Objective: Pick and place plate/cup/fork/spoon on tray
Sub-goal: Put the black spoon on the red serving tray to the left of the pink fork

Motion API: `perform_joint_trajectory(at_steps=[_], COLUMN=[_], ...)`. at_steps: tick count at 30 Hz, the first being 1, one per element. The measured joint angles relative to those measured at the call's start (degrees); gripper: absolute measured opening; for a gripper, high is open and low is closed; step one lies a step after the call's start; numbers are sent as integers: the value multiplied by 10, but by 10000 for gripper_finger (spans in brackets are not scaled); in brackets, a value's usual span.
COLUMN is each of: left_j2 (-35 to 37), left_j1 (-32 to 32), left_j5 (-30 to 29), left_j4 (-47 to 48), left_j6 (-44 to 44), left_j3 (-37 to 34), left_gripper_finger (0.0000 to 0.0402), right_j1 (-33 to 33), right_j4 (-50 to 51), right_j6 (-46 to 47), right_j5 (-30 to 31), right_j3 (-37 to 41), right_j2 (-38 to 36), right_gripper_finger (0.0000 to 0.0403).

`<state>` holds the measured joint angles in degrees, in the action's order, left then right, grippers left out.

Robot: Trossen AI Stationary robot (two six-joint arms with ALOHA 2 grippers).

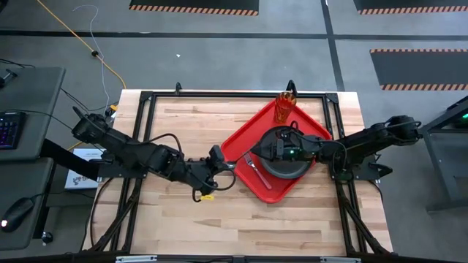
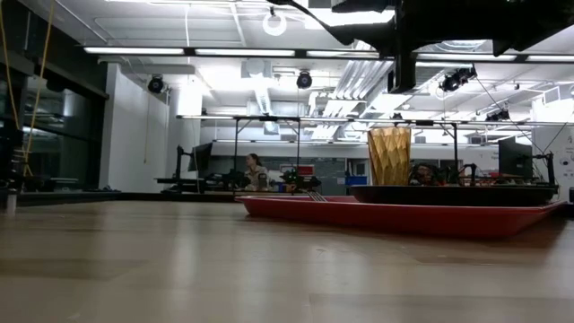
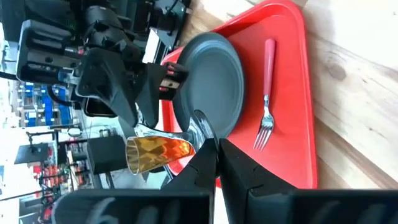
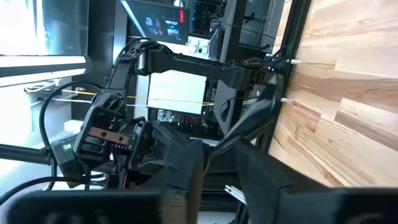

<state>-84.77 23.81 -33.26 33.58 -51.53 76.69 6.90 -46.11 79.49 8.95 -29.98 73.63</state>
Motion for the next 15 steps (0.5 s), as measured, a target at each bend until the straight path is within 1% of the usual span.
perform_joint_trajectory(at_steps=[3, 5, 8, 12, 15], left_j2=[0, 0, 0, 0, 0], left_j1=[0, 0, 0, 0, 0], left_j5=[1, 2, 4, 11, 12], left_j4=[-2, -4, -9, -22, -41], left_j6=[0, 0, 0, -1, -1], left_j3=[0, 0, 0, 0, 0], left_gripper_finger=[0, 1, 4, 6, 2], right_j1=[0, 0, 0, 0, 0], right_j4=[2, 2, 0, 0, -2], right_j6=[0, 0, 0, -3, -2], right_j5=[5, 16, 20, 19, 19], right_j3=[0, 0, 0, 0, 0], right_j2=[0, 0, 0, 0, 0], right_gripper_finger=[28, 8, 14, 2, 9])
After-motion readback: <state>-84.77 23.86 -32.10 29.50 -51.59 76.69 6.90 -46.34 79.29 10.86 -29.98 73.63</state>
